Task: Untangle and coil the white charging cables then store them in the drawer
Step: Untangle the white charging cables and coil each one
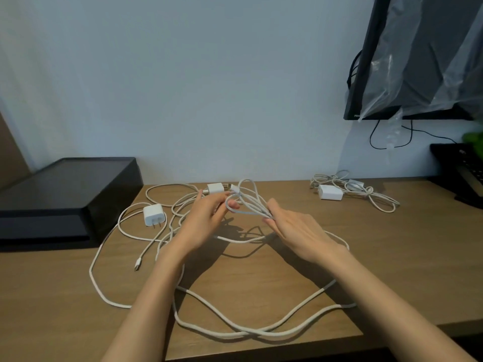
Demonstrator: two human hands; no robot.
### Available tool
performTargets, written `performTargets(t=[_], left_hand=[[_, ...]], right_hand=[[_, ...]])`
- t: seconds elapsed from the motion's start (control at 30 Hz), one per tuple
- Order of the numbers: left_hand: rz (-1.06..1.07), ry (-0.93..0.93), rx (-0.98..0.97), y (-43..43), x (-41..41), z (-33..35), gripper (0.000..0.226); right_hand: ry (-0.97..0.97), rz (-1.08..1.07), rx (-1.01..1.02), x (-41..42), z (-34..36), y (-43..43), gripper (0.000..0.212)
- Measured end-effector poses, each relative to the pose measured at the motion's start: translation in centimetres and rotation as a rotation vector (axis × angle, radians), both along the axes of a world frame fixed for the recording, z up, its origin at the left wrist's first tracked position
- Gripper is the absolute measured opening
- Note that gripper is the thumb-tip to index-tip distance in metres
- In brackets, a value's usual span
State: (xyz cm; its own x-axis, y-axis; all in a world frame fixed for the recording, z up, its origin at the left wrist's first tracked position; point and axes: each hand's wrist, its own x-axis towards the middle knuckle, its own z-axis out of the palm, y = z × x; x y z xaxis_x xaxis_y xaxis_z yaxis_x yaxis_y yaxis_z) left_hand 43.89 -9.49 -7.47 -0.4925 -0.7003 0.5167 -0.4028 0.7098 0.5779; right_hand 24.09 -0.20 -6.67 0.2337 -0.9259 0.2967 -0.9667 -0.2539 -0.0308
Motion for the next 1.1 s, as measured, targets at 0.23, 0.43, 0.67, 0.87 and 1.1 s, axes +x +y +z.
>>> performTargets(t=[0.23, 0.43, 0.67, 0.87, 1.1], left_hand=[[-0.022, 0.047, 0.216, 0.7, 0.3, 0.4, 0.023], [0.036, -0.054, 0.144, 0.3, 1.4, 0.5, 0.028], [0.207, -0.135, 0.096, -1.9, 2.5, -0.7, 0.027], [0.288, 0.057, -0.017, -1.1, 1.3, -0.5, 0.021], [0.013, 0.309, 0.180, -0.2, 0.3, 0.3, 0.028]], right_hand=[[0.162, -0.094, -0.071, 0.1, 1.2, -0.5, 0.020], [-0.208, -0.186, -0.110, -1.4, 1.5, -1.3, 0.019], [-1.172, -0.296, -0.342, -3.4, 2.7, -3.0, 0.027], [-1.096, -0.314, -0.252, -3.1, 2.5, -2.7, 0.020], [-1.019, -0.124, 0.073, 0.3, 1.4, -2.4, 0.022]])
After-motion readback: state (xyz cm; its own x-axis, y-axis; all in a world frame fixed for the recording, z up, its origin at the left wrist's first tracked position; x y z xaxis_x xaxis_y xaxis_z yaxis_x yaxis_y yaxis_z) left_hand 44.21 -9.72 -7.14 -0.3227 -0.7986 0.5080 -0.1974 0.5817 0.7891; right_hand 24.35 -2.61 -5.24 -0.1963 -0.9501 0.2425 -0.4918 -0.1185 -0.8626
